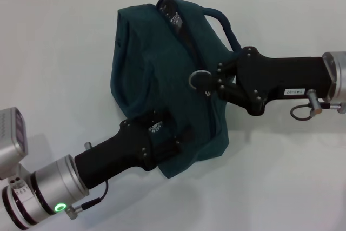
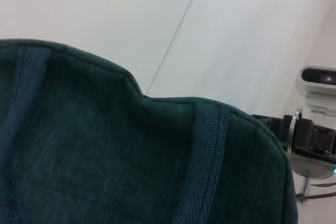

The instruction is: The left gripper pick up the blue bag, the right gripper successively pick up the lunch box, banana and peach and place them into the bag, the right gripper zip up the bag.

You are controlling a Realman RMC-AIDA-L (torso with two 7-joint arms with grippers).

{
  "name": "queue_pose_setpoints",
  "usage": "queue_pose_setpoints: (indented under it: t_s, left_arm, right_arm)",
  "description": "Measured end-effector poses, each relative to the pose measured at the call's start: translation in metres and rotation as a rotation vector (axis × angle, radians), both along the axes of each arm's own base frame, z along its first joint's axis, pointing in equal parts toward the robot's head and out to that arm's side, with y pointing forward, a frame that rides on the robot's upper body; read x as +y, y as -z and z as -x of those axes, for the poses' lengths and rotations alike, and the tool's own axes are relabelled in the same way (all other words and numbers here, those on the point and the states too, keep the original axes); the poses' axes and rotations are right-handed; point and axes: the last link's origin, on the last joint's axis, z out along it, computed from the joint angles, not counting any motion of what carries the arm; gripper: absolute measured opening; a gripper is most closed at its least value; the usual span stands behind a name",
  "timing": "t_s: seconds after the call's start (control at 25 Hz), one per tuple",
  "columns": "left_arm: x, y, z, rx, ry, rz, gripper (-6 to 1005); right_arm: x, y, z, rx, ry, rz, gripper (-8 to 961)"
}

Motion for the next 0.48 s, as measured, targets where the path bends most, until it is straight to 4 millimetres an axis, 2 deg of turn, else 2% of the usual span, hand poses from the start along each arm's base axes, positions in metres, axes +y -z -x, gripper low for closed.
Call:
queue_pose_setpoints:
  t_s: [0.24,0.48]
  left_arm:
    - [-0.005,0.001,0.002,0.033,0.032,-0.05,642]
    - [-0.013,0.007,0.001,0.06,0.061,-0.088,511]
  right_arm:
    - [0.002,0.0,-0.006,-0.003,0.037,-0.025,11]
    - [0.005,-0.002,-0.007,0.033,0.073,-0.062,12]
